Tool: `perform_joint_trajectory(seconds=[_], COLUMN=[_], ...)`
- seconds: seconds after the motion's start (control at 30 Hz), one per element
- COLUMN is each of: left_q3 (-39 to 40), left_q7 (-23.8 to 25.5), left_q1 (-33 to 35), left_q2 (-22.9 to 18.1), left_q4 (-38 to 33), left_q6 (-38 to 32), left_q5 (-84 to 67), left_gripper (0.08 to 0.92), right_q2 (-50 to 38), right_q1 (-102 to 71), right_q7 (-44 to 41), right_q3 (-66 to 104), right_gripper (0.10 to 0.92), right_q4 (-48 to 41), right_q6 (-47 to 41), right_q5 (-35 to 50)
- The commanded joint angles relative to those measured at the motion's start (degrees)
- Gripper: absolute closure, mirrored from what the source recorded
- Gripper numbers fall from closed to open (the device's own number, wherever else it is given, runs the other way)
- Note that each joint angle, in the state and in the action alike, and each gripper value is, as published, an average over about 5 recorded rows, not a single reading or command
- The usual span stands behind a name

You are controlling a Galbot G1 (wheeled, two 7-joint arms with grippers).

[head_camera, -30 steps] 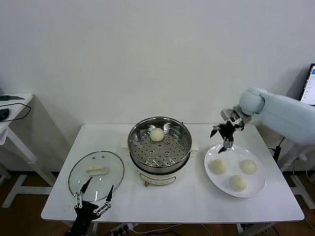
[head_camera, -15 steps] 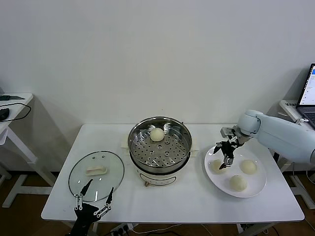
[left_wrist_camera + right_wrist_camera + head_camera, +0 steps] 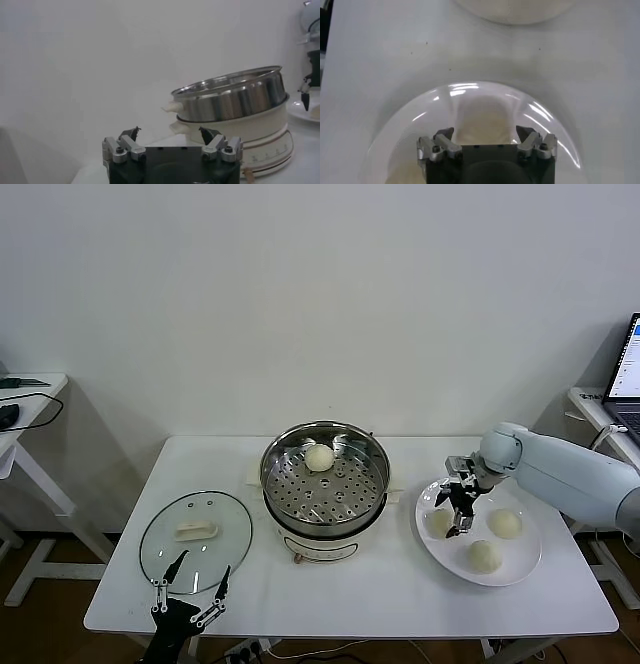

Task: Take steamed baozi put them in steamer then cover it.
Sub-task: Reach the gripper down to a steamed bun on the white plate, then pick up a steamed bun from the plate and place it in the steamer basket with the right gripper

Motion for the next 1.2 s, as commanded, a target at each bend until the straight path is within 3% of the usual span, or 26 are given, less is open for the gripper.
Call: perform_joint_trajectory(seconds=[0.03,0.3,0.6,0.93,1.2], left_q3=[-0.05,-0.16,-0.02,0.28,0.26], left_q7=[-0.1,-0.27,-0.4,-0.51,-0.67], left_q1=[-0.02,-0.24,-0.76,-0.77,-0.81], left_q2=[-0.04,-0.01,0.49,0.6,0.37], left_q4=[0.02,-0.1,-0.55,-0.91,-1.14], left_q6=[-0.04,0.02,0.2,0.07,-0.09], left_q5=[-0.01,-0.08,-0.19,-0.19,-0.19], left_gripper=[0.177,0.177,0.177,0.177,0.177], right_q2=[0.05,-0.72,-1.05,10.78,21.24], right_q1=[-0.93,1.46,19.2,35.92,33.68], right_q7=[0.12,-1.12,-10.85,-17.05,-9.98], right_q3=[0.68,1.26,-2.39,-6.58,-9.11], right_gripper=[0.33,0.372,0.372,0.372,0.375], right_q4=[-0.69,1.01,8.37,14.6,15.08], right_q6=[-0.22,0.31,1.79,0.63,-3.44], right_q5=[-1.31,-2.93,-1.54,6.12,11.99])
